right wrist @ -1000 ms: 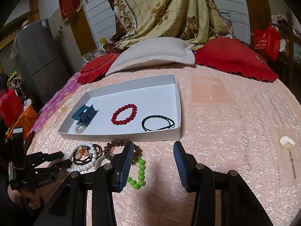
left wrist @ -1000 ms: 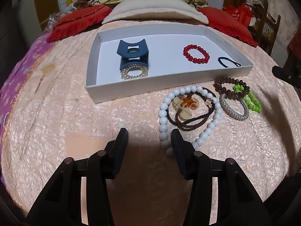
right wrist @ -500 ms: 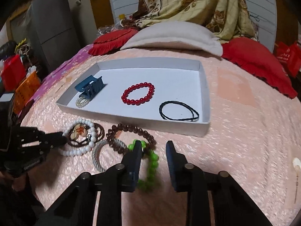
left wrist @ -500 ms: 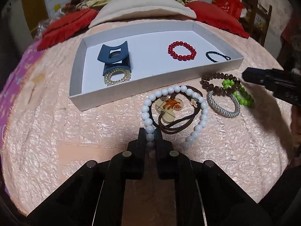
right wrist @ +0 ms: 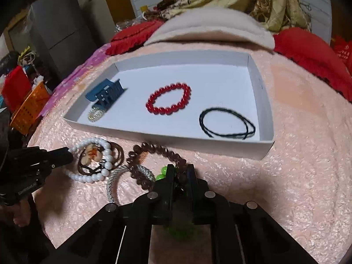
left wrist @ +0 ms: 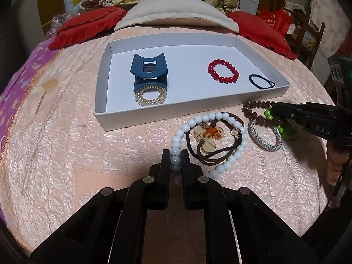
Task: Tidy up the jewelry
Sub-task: 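Grasp the white bead bracelet with the left tool while the right tool grasps the brown wooden bead bracelet, then lift both bracelets and carry them over the white box with both tools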
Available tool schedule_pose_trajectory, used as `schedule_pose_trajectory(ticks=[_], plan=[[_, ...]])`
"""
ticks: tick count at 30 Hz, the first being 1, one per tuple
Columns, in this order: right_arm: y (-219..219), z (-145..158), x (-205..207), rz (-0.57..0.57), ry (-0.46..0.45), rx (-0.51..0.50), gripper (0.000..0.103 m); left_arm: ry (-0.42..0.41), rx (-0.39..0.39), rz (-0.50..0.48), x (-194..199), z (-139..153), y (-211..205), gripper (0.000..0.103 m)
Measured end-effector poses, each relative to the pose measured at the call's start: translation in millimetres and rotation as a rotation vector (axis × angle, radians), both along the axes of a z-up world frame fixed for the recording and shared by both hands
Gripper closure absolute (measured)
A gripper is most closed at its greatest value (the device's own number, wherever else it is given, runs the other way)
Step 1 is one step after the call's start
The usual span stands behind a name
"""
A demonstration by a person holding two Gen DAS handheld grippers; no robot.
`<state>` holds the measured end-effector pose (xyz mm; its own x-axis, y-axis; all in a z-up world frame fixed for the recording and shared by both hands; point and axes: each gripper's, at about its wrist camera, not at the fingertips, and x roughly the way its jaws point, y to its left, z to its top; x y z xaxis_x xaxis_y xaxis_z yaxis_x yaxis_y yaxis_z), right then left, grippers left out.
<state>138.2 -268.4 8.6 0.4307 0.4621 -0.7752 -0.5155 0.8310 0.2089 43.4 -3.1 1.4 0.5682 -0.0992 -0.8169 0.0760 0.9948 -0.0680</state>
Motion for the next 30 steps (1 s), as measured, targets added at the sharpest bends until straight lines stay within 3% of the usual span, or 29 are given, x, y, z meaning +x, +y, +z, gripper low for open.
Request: schedule_pose_trajectory(ticks=[12, 30], plan=[[-15.1, 55.0, -35.9, -0.011, -0.161, 0.138, 0.093, -0.076, -0.092, 0.003, -5.0, 20.2, 8.3, 0.095], [-15.9, 59.6, -38.9, -0.029, -0.183, 0.133, 0.093, -0.108, -0.113, 0.006, -5.9, 28.5, 8.8, 0.095]])
